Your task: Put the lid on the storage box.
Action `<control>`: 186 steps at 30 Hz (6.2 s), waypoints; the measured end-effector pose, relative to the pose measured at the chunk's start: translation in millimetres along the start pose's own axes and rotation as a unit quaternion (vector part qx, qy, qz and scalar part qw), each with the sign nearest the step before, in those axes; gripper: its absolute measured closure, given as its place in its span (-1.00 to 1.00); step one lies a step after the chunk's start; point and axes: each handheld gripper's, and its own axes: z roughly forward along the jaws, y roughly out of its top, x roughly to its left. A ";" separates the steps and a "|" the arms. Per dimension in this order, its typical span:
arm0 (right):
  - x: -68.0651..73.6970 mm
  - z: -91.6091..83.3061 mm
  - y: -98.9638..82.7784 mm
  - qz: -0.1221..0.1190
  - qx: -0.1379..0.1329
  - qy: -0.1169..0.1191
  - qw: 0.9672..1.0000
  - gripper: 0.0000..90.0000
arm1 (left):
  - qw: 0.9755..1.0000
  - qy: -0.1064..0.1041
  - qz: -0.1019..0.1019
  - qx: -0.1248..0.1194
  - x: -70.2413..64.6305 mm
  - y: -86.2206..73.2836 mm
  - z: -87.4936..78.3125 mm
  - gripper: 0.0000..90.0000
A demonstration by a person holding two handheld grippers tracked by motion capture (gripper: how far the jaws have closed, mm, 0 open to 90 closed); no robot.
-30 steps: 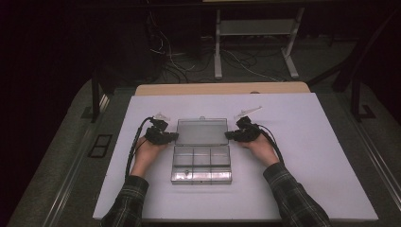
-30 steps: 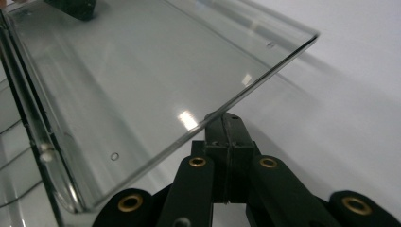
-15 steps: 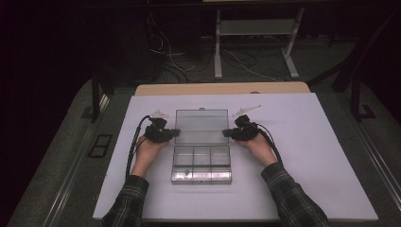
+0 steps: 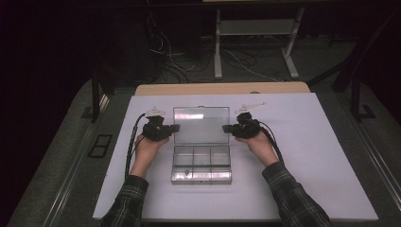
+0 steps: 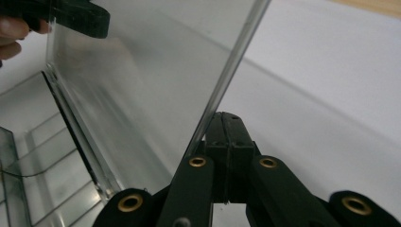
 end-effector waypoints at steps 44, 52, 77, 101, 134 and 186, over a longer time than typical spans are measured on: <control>22.5 -29.3 3.6 -0.037 -0.028 0.025 0.999 0.99 | 0.990 -0.023 0.059 -0.129 -47.9 3.9 -72.5 0.55; 22.0 -41.2 -2.6 -0.040 -0.039 0.020 0.998 0.99 | 0.989 -0.025 0.069 -0.131 -54.5 -1.0 -78.7 0.54; 55.3 -92.2 -32.5 -0.075 -0.034 0.082 0.993 0.99 | 0.987 -0.033 0.095 -0.122 -72.6 -21.7 -93.7 0.41; 75.2 -93.9 -33.5 -0.092 -0.042 0.104 0.989 0.99 | 0.992 -0.042 0.086 -0.088 -74.7 -52.5 -103.0 0.09; 77.1 -74.0 -62.8 -0.100 0.022 0.103 0.989 0.99 | 0.992 -0.089 0.084 -0.005 -73.8 -80.7 -94.7 0.96; 62.5 -66.8 -69.1 -0.099 0.063 0.078 0.990 0.86 | 0.994 -0.041 0.095 0.034 -62.3 -87.4 -86.7 0.79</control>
